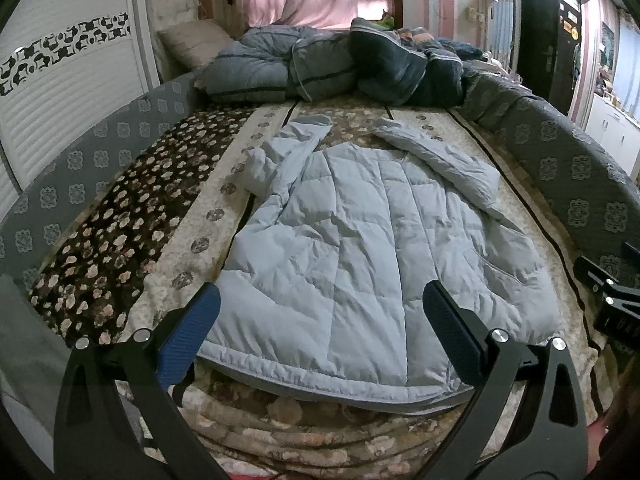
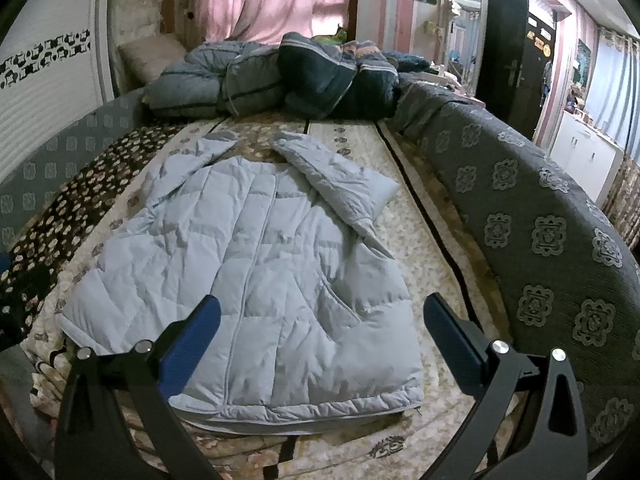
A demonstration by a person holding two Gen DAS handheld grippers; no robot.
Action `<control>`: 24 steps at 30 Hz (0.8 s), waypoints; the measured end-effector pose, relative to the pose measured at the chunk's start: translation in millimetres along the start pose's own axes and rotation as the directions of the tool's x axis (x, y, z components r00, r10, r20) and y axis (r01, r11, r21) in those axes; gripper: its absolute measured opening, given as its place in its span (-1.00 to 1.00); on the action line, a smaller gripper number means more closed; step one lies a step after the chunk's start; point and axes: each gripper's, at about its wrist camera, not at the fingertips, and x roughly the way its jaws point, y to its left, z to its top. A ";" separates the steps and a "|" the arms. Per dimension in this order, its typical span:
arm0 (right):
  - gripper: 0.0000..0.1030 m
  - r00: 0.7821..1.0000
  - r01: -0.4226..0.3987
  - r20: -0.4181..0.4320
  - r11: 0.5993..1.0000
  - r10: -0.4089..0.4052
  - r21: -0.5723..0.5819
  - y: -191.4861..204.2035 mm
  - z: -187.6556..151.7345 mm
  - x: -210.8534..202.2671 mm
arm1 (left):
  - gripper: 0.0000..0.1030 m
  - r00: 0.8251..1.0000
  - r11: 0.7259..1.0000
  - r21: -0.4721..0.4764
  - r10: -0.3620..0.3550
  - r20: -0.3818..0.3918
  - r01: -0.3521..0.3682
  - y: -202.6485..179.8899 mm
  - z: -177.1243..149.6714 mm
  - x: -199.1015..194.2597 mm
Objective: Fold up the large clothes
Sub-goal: 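Grasp the jacket sleeve with the left tool and lift it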
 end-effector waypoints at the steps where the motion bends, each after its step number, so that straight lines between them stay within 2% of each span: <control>1: 0.96 1.000 0.001 0.003 1.000 -0.001 -0.003 1.8 2.1 2.1 | 0.94 1.000 1.000 0.001 0.000 -0.001 0.000 0.7 1.1 0.6; 5: 0.96 1.000 -0.002 0.004 1.000 0.002 -0.026 7.2 15.2 10.1 | 0.94 1.000 1.000 0.004 -0.001 -0.007 0.001 3.5 12.8 8.8; 8: 0.96 1.000 -0.004 0.025 0.998 0.006 -0.066 12.4 34.1 17.2 | 0.94 1.000 1.000 -0.007 -0.025 -0.011 0.025 9.9 31.2 16.0; 11: 0.96 0.999 -0.006 0.047 0.992 0.012 -0.123 17.8 59.0 30.3 | 0.94 1.000 1.000 -0.002 -0.014 -0.003 0.014 18.7 58.4 29.4; 14: 0.96 0.997 -0.041 0.057 0.987 0.050 -0.155 16.8 89.4 44.4 | 0.94 1.000 1.000 -0.014 -0.003 0.008 0.003 36.5 97.0 52.8; 16: 0.96 0.996 -0.046 0.063 0.985 0.058 -0.167 14.8 108.2 55.3 | 0.94 0.999 0.999 -0.003 0.037 0.012 -0.037 45.5 116.0 66.8; 18: 0.96 0.996 -0.055 0.057 0.984 0.066 -0.169 10.6 121.9 67.9 | 0.94 0.999 0.999 0.004 0.040 0.015 -0.040 55.1 132.3 82.9; 24: 0.96 0.998 -0.060 0.026 0.986 0.065 -0.159 -3.7 157.3 127.9 | 0.94 0.997 0.997 -0.006 0.071 -0.040 -0.072 75.0 171.0 156.7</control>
